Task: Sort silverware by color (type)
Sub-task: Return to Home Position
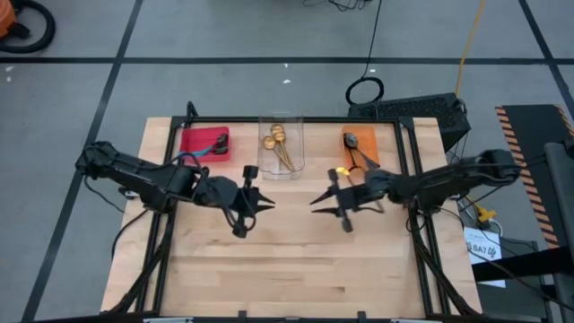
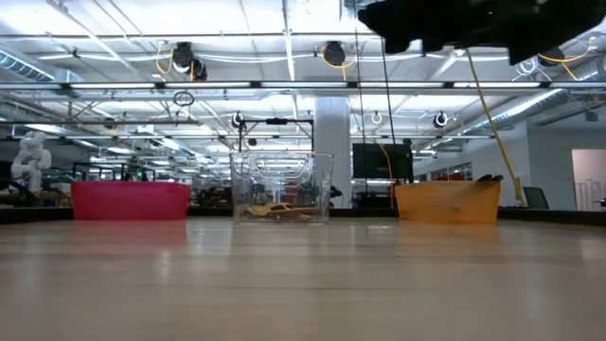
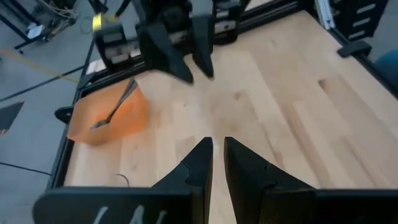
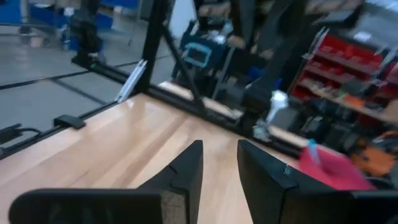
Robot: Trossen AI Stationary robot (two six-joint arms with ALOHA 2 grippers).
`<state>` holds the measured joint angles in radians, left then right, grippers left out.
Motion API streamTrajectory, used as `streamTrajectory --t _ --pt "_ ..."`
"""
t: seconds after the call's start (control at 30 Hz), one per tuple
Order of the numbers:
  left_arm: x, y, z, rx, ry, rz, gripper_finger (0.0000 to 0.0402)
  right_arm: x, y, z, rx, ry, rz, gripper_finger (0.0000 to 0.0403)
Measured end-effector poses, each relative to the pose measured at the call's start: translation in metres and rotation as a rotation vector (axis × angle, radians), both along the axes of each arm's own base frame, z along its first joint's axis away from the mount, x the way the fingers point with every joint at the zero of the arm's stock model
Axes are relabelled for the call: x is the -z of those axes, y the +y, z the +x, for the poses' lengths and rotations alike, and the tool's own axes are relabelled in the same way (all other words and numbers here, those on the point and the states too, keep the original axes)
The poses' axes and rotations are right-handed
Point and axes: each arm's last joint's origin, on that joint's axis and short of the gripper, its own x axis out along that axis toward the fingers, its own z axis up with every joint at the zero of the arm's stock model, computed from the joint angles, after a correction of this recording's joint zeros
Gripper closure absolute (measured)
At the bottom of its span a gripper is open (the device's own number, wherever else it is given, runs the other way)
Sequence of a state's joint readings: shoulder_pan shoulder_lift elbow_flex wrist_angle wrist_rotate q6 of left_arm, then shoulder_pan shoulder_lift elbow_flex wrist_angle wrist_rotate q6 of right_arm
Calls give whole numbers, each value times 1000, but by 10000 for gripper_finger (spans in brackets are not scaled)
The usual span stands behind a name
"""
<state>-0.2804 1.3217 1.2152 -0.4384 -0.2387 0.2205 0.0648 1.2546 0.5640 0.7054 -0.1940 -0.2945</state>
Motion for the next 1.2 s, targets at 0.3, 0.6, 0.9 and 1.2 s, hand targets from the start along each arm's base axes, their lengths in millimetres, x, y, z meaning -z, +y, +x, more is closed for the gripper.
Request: streamTrajectory --t 0.3,0.6,0.9,1.2 --pt "-13 13 -8 26 -44 -14 353 2 -25 -63 -5 -100 68 310" --pt "25 14 -20 2 6 -62 353 20 -36 -96 42 -120 134 310" --pt "46 42 -82 -118 -213 -133 353 27 -40 -102 12 -62 168 310" --pt "45 70 -127 -168 -269 -126 353 27 -50 -108 45 -56 141 310"
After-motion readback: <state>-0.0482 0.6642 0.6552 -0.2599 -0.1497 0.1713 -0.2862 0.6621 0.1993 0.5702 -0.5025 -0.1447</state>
